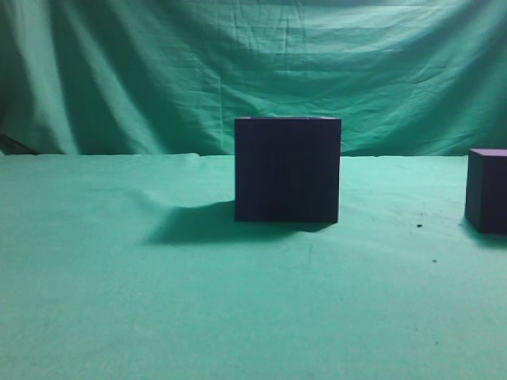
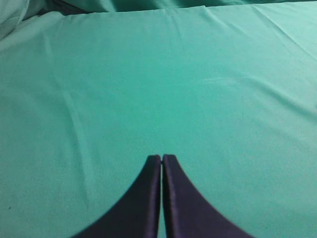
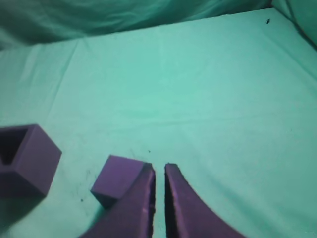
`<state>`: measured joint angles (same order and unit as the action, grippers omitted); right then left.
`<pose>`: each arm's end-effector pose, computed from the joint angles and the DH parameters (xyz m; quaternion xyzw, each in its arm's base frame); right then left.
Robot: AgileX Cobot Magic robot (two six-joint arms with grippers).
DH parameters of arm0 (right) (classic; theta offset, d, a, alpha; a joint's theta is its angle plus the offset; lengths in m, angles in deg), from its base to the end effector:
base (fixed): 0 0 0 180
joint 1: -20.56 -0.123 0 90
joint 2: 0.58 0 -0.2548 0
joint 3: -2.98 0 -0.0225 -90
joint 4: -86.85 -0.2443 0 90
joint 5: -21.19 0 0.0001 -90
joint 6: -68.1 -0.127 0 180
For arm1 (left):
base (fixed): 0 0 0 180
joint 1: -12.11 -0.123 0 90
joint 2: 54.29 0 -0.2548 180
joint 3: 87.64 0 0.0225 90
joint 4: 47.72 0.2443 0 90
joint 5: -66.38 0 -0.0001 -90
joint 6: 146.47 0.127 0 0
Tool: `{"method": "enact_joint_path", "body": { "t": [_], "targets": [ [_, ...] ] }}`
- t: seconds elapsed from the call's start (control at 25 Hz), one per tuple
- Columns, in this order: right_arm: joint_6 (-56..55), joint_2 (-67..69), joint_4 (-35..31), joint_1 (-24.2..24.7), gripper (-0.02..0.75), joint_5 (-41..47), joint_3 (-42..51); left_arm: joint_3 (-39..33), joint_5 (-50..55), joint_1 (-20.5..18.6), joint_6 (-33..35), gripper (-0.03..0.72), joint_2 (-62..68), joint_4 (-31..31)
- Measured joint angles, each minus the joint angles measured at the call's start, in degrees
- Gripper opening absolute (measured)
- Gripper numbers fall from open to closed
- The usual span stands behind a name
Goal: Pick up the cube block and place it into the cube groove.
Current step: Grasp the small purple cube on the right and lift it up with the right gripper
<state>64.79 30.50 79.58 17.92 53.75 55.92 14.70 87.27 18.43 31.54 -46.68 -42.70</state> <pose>0.1353 0.0149 0.2460 0.0325 0.8488 0.0843 0.5209 0.1108 -0.0083 0.1640 0.0535 0.7973 -0.0065 0.6012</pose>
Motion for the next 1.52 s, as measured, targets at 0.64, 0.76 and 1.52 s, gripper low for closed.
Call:
{"method": "enact_joint_path", "body": {
  "t": [0.64, 0.76, 1.52],
  "targets": [
    [3.72, 38.14, 0.95, -13.13, 0.000, 28.71, -25.39, 0.00, 0.00, 0.00, 0.00, 0.000, 0.00, 0.00],
    [-3.36, 43.76, 2.65, -16.87, 0.000, 29.29, -29.31, 0.00, 0.00, 0.00, 0.00, 0.000, 0.00, 0.00],
    [-19.98, 63.41, 6.01, -18.07, 0.534, 21.18, -35.04, 0.00, 0.00, 0.00, 0.00, 0.000, 0.00, 0.00]
  ]
}}
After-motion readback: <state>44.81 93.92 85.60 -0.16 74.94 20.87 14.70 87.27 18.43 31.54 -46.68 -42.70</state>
